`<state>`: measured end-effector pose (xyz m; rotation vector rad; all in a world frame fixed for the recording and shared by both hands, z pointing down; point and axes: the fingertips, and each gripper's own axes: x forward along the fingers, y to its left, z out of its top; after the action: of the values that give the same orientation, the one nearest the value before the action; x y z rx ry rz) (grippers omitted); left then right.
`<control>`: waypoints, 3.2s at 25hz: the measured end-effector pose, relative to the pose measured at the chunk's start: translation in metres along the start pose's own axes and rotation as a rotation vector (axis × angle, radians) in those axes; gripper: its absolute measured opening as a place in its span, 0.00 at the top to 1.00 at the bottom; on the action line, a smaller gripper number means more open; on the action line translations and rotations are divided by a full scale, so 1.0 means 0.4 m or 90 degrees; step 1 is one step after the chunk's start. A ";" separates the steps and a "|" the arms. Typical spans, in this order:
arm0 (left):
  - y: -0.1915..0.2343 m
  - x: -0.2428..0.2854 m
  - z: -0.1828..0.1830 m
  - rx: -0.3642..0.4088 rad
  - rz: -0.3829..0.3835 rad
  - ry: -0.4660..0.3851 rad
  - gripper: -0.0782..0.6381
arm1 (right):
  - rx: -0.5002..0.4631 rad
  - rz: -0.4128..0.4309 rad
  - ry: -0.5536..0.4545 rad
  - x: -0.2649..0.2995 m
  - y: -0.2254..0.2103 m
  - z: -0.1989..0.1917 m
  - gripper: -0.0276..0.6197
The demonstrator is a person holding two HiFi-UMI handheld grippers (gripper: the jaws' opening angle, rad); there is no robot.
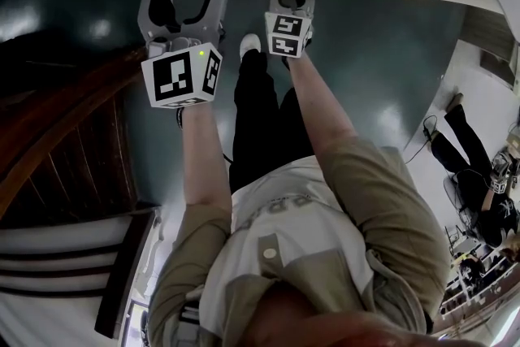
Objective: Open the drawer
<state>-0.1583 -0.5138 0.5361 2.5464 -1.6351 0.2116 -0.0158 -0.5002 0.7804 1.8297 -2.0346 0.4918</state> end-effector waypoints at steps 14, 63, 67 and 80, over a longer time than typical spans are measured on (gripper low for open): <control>-0.039 0.028 0.215 -0.010 -0.022 0.017 0.33 | 0.010 -0.013 -0.039 -0.226 -0.109 0.296 0.72; -0.121 -0.049 0.761 0.056 -0.044 -0.125 0.88 | -0.026 -0.120 -0.301 -0.723 -0.346 1.134 0.96; -0.113 -0.044 0.758 0.055 -0.044 -0.122 0.88 | -0.037 -0.119 -0.293 -0.714 -0.338 1.132 0.96; -0.100 -0.014 0.744 0.057 -0.049 -0.107 0.88 | -0.045 -0.124 -0.290 -0.694 -0.341 1.135 0.96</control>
<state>-0.1067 -0.5414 0.2414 2.7570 -1.6120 0.0666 0.1315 -0.4919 0.2510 2.2202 -2.0750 -0.0597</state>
